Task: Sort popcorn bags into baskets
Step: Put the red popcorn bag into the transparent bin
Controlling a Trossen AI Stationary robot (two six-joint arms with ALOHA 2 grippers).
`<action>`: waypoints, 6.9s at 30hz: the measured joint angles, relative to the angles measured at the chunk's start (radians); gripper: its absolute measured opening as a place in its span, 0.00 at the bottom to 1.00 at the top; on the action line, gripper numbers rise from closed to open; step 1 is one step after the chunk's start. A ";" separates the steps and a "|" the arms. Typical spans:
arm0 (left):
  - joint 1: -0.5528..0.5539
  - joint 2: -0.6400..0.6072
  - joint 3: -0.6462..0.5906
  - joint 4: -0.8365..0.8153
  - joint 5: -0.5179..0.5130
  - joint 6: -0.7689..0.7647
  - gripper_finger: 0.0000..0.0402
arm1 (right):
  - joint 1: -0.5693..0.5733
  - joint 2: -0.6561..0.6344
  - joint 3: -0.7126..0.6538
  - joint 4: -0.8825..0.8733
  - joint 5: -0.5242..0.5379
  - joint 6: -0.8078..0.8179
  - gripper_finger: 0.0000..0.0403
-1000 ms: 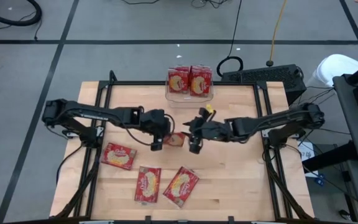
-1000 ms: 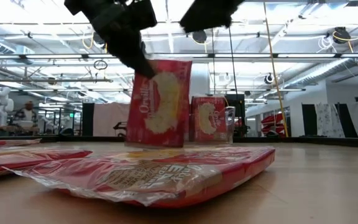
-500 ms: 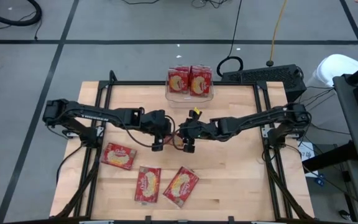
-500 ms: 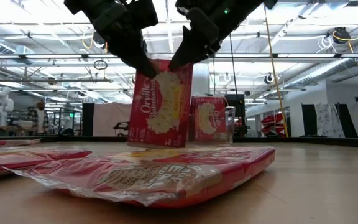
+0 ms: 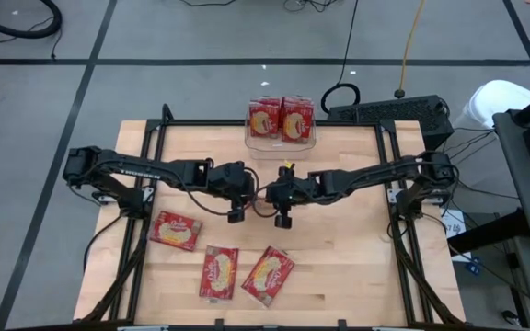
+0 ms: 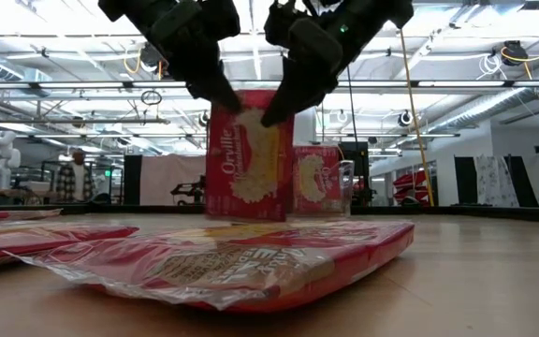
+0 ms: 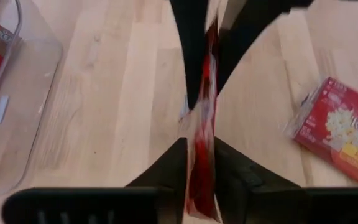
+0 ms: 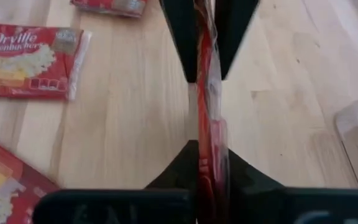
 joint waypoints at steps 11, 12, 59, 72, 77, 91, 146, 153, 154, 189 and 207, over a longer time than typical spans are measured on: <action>-0.033 -0.062 -0.001 -0.016 -0.180 -0.027 0.42 | 0.000 -0.176 -0.092 -0.110 0.003 0.027 0.01; -0.036 -0.071 -0.001 -0.013 -0.198 -0.030 0.43 | 0.000 -0.216 -0.129 -0.076 0.004 0.035 0.01; -0.017 -0.142 -0.232 1.185 -0.052 0.098 0.59 | -0.003 -0.325 -0.724 1.834 -0.057 -0.151 0.02; -0.011 -0.150 -0.227 1.152 -0.039 0.104 0.06 | -0.003 -0.327 -0.722 1.831 -0.054 -0.169 0.03; 0.006 -0.194 -0.227 1.074 -0.036 0.096 0.07 | -0.001 -0.328 -0.722 1.797 0.005 -0.140 0.05; 0.144 -0.273 0.175 0.230 0.004 0.147 0.06 | 0.006 -0.499 -0.794 1.384 0.323 -0.219 0.43; 0.607 0.546 0.961 -0.741 0.058 0.673 0.10 | 0.004 -0.550 -1.054 1.373 0.339 -0.183 0.41; 0.610 0.570 0.961 -0.745 0.048 0.669 0.10 | 0.004 -0.549 -1.054 1.376 0.338 -0.177 0.41; 0.609 0.575 0.961 -0.743 0.047 0.666 0.10 | 0.004 -0.549 -1.054 1.376 0.338 -0.177 0.41; 0.610 0.600 0.961 -0.644 -0.044 0.647 0.28 | 0.004 -0.549 -1.054 1.375 0.337 -0.176 0.41; 0.591 0.587 0.961 -0.533 -0.158 0.601 0.33 | 0.004 -0.549 -1.054 1.375 0.337 -0.176 0.41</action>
